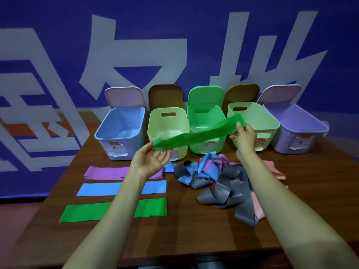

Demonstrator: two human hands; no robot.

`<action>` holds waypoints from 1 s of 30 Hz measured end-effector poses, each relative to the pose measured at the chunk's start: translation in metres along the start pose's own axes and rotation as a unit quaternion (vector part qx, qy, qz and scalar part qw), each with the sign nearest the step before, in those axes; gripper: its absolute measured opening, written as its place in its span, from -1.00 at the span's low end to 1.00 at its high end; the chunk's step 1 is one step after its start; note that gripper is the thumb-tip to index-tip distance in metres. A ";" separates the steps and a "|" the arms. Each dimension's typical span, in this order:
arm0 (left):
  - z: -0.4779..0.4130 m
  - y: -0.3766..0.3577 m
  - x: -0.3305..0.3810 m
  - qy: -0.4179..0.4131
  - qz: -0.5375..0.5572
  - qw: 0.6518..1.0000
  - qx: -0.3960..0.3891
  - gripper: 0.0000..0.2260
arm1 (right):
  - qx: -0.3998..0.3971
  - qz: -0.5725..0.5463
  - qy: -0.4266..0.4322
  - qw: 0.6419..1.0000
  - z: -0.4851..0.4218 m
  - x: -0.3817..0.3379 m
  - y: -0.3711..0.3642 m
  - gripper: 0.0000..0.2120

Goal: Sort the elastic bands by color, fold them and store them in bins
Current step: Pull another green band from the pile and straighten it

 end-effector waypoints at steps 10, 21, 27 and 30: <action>-0.009 0.007 -0.012 0.019 -0.121 0.991 0.059 -0.87 | -0.025 -0.059 0.007 0.998 0.002 -0.022 -0.007 -0.86; -0.005 0.008 0.004 -0.084 -0.083 0.991 0.058 -0.92 | -0.018 -0.041 -0.007 0.999 0.002 -0.020 -0.001 -0.89; -0.006 0.031 0.034 -0.237 -0.235 0.928 0.168 -0.88 | -0.030 0.027 -0.005 0.999 0.013 -0.011 0.002 -0.86; 0.010 0.048 0.051 -0.304 -0.241 0.903 0.184 -0.94 | -0.070 0.090 -0.008 0.993 0.033 0.006 -0.004 -0.83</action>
Point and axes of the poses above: each hand's wrist, its own z-axis away from the middle knuckle, its own y-axis out of the back of the hand, x = y × z, the point moved 6 cm from there along -z, towards the middle knuckle, and after that the axes turned 10 degrees about x, right-handed, at the moved point
